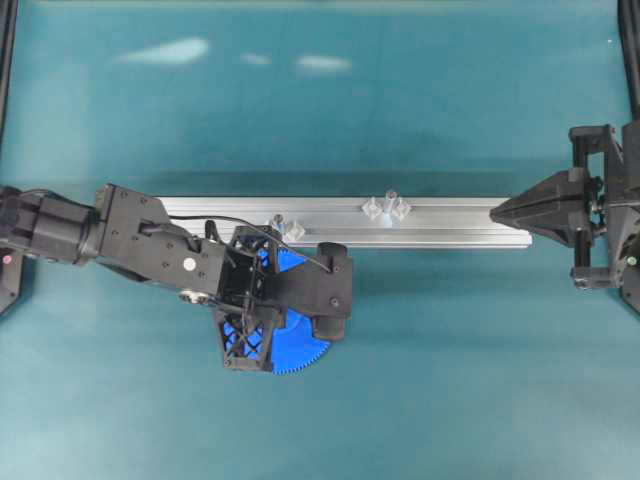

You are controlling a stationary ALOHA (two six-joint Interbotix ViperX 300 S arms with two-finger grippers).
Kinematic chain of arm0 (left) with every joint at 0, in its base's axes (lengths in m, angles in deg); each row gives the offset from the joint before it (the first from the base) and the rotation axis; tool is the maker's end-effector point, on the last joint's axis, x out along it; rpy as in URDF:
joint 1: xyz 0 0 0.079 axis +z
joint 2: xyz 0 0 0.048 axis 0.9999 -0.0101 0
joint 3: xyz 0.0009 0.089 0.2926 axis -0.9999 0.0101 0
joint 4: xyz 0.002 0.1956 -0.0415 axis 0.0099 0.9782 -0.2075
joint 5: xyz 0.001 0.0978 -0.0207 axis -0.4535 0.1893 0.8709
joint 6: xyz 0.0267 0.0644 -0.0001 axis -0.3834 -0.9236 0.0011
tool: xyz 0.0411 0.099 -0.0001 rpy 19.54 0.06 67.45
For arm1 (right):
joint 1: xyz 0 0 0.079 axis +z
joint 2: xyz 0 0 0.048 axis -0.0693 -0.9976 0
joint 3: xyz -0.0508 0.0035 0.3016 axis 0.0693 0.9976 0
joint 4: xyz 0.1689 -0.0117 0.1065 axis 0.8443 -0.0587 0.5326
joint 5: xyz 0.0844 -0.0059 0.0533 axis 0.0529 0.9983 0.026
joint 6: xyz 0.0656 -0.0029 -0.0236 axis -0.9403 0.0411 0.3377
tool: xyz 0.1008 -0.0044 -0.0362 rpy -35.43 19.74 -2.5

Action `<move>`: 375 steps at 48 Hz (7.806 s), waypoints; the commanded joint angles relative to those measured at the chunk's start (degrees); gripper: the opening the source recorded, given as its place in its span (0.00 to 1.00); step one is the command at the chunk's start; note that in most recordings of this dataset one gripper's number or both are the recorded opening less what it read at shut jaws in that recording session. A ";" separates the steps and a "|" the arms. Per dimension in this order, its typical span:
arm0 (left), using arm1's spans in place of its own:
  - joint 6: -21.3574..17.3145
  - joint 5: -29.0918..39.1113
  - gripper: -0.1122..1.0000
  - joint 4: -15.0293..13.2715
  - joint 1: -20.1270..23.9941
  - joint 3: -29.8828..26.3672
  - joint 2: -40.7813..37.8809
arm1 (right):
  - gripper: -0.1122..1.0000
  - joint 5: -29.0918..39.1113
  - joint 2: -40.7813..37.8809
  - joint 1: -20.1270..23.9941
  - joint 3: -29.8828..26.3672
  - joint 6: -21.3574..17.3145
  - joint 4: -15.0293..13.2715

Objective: Insert the large gear onto the shaft.
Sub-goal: 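Lower the open left gripper around the blue gear's hub, then close the left gripper on the gear hub, then lift the gear and carry it toward the right shaft on the rail, then align the gear's bore over the shaft and lower it down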

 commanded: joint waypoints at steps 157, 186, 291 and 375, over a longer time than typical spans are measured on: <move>0.35 0.35 0.95 0.18 2.81 -0.09 -2.29 | 0.16 -0.35 1.93 -0.35 0.35 -0.70 0.09; 6.59 0.18 0.79 0.26 2.02 -0.09 -2.20 | 0.16 -0.26 1.93 -0.35 0.44 -0.79 0.09; -3.08 17.67 0.79 0.26 4.39 -18.11 3.16 | 0.16 -0.62 2.20 -0.35 0.97 -2.46 0.09; -13.89 23.99 0.79 0.62 13.01 -43.24 -13.80 | 0.16 -0.35 5.19 -0.62 2.29 -2.37 -0.09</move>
